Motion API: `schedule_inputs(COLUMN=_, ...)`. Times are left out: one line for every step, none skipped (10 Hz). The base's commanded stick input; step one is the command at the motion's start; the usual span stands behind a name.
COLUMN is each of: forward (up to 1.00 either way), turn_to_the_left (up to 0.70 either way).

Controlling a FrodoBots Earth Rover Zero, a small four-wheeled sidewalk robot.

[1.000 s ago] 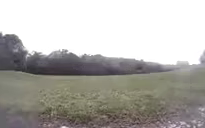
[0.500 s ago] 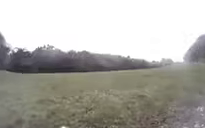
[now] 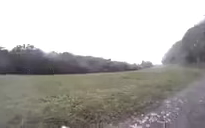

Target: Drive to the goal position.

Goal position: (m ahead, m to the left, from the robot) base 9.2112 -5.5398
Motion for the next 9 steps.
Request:
schedule_inputs(forward=-0.85, turn_to_the_left=0.27)
schedule_inputs(forward=-0.85, turn_to_the_left=0.27)
schedule_inputs(forward=-0.85, turn_to_the_left=0.27)
schedule_inputs(forward=-0.85, turn_to_the_left=0.27)
schedule_inputs(forward=-0.85, turn_to_the_left=0.27)
schedule_inputs(forward=-0.55, turn_to_the_left=0.18)
schedule_inputs(forward=-0.02, turn_to_the_left=0.01)
schedule_inputs(forward=0.0, turn_to_the_left=0.0)
schedule_inputs(forward=0.26, turn_to_the_left=0.0)
